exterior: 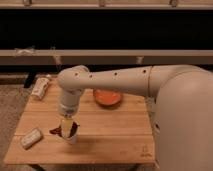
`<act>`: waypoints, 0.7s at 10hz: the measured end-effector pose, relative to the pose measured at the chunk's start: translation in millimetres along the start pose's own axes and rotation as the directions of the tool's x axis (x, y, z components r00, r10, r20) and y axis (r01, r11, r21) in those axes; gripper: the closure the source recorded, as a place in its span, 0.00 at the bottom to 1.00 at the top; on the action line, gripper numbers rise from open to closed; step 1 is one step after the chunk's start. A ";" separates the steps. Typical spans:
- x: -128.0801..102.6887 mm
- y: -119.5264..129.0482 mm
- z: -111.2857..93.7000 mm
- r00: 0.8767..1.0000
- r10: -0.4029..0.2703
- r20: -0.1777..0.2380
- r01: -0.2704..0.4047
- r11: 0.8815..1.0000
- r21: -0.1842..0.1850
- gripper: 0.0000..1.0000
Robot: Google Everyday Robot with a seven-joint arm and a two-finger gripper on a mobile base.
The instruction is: Place the pepper in the ceramic cup
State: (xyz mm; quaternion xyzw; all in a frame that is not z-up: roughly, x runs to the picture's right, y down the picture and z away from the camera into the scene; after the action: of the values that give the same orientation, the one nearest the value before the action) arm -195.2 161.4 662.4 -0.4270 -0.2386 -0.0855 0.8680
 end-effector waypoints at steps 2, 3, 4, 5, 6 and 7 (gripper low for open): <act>4.9 -0.6 -3.7 1.000 0.003 -0.013 -0.003 1.000 0.010 0.20; 6.8 0.3 -5.3 1.000 0.003 -0.027 -0.003 1.000 0.015 0.21; 10.4 2.8 -7.0 0.999 0.004 -0.051 -0.003 1.000 0.019 0.27; 11.7 4.5 -7.8 0.998 0.001 -0.069 0.000 1.000 0.023 0.37; 12.5 7.6 -7.2 0.996 -0.004 -0.089 0.006 1.000 0.022 0.47; 14.2 10.6 -6.1 0.994 -0.006 -0.107 0.008 1.000 0.020 0.58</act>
State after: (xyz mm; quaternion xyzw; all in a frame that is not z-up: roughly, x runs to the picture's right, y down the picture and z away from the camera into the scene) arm -177.0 164.1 658.7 -0.4122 -0.1938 -0.1088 0.8835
